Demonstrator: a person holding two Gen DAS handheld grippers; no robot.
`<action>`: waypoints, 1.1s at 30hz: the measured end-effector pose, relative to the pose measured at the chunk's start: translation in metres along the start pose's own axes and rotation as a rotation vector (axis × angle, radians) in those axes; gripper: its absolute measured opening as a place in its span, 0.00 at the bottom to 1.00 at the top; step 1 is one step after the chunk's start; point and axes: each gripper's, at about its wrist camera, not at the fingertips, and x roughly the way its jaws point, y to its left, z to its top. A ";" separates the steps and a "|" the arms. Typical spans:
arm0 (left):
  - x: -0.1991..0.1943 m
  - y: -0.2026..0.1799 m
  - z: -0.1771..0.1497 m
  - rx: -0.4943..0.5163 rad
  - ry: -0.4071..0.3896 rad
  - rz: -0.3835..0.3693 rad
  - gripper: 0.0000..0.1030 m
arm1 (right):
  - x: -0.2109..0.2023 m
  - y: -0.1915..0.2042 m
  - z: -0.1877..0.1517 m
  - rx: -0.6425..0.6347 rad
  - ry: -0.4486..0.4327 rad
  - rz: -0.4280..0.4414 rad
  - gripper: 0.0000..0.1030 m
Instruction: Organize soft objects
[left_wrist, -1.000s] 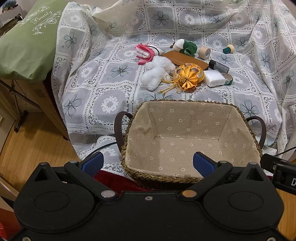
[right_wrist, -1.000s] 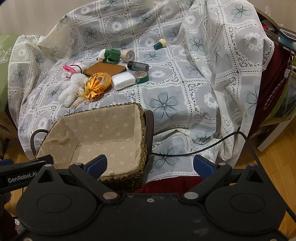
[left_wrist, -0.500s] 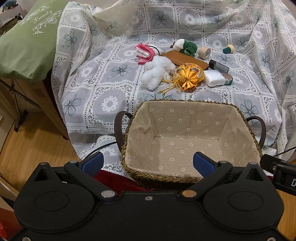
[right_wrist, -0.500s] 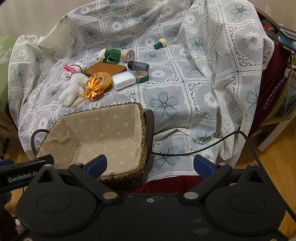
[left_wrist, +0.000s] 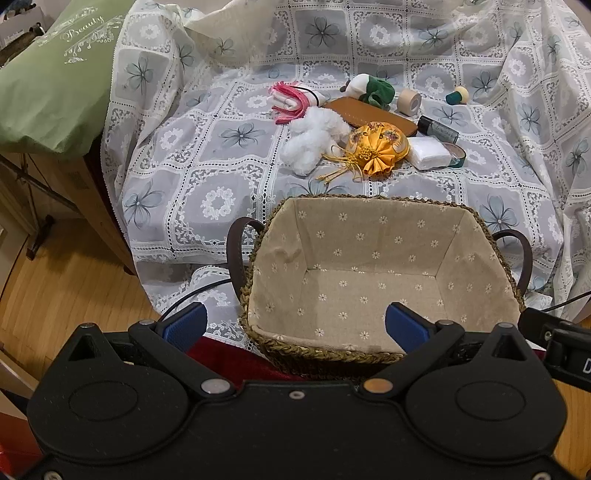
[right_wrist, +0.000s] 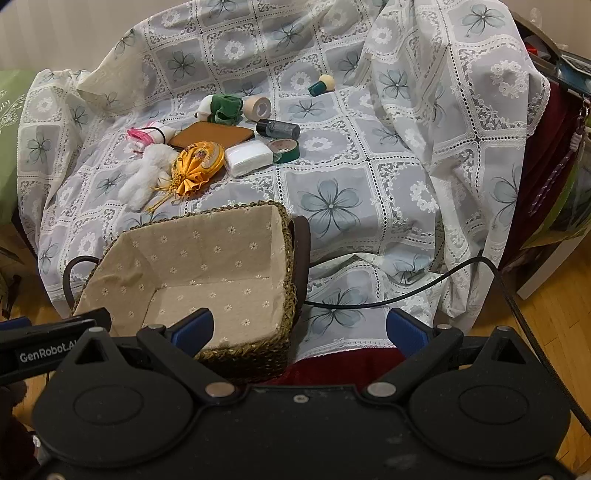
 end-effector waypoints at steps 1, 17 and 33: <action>0.000 0.000 -0.001 0.000 0.001 -0.002 0.97 | 0.000 0.000 0.000 0.001 0.001 0.001 0.97; 0.012 -0.001 0.016 0.015 0.007 -0.071 0.96 | 0.014 -0.003 0.007 0.001 0.028 0.024 0.96; 0.064 0.011 0.086 0.026 -0.026 -0.080 0.96 | 0.055 -0.013 0.082 0.023 -0.020 0.049 0.92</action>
